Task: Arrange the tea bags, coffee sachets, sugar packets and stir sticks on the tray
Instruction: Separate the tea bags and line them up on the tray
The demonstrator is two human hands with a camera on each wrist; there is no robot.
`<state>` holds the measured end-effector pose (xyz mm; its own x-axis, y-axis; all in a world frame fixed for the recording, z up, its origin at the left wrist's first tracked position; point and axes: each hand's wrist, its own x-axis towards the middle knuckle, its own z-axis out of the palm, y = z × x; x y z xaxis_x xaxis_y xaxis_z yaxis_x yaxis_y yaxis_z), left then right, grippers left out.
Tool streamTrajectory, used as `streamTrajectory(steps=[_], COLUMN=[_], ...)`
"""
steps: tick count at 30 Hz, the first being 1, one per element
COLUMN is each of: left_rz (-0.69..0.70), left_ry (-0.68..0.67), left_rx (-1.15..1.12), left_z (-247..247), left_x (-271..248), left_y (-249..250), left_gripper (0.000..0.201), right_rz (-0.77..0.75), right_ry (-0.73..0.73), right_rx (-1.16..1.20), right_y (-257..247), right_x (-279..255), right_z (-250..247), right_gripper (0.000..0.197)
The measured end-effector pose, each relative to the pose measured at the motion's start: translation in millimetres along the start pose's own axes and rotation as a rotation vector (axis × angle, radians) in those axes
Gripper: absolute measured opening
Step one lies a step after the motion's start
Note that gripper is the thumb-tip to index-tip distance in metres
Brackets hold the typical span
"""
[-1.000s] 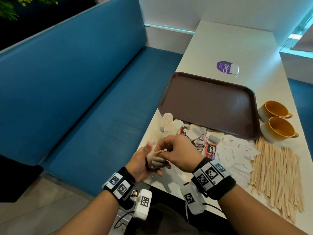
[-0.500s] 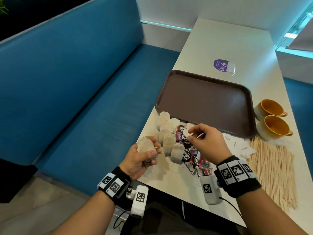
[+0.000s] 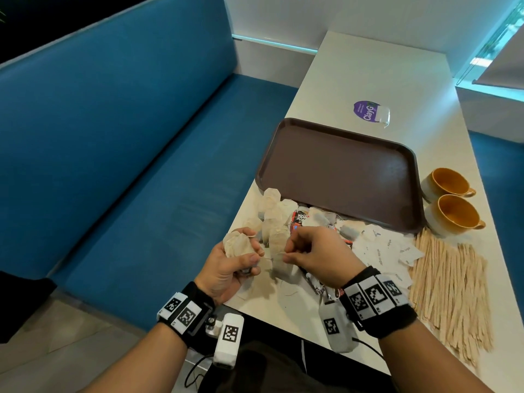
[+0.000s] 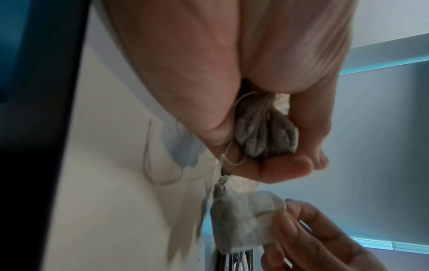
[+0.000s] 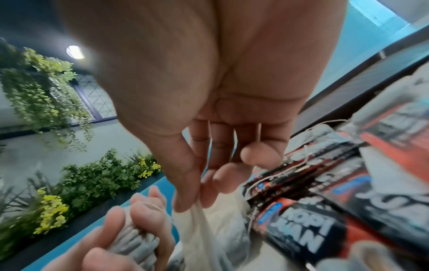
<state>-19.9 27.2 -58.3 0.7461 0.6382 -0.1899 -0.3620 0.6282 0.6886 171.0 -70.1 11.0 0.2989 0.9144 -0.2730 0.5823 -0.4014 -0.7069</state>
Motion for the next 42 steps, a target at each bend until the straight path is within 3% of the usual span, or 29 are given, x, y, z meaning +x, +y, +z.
streamTrajectory(steps=[6,12,16,25,31,34,38,39,42], left_rz=[-0.011,-0.047,-0.04,-0.076,-0.216,-0.252,-0.292,-0.271,-0.225], left_ry=[-0.002,-0.012,-0.031,-0.045,0.082,0.054,-0.009,-0.028,-0.076], left_rx=[-0.03,-0.11,-0.086,-0.055,0.012,0.015,0.092,0.117,0.165], left_z=[1,-4,-5,-3,-1,-1,3,3,7], left_x=[1,2,2,1,3,2,0,0,-2], left_y=[0,2,1,1,3,3,5,5,7], left_gripper=[0.064,0.056,0.054,0.06,0.076,0.101,0.121,0.119,0.09], right_rz=[-0.042,-0.022,-0.03,-0.139,-0.184,-0.132,-0.068,-0.063,-0.061], right_ry=[0.045,0.104,0.14,0.175,-0.103,-0.221,-0.077,-0.05,-0.018], right_rx=[-0.14,-0.167,-0.124,0.286,0.728,0.65,0.391,0.371,0.366], right_y=[-12,-11,-8,-7,-32,-39,-38,-37,-34], right_x=[20,21,15,-7,-9,-5,3,5,7], right_z=[10,16,10,-18,-12,1,20,22,26], right_gripper=[0.029,0.008,0.006,0.014,0.009,0.009,0.007,0.007,0.01])
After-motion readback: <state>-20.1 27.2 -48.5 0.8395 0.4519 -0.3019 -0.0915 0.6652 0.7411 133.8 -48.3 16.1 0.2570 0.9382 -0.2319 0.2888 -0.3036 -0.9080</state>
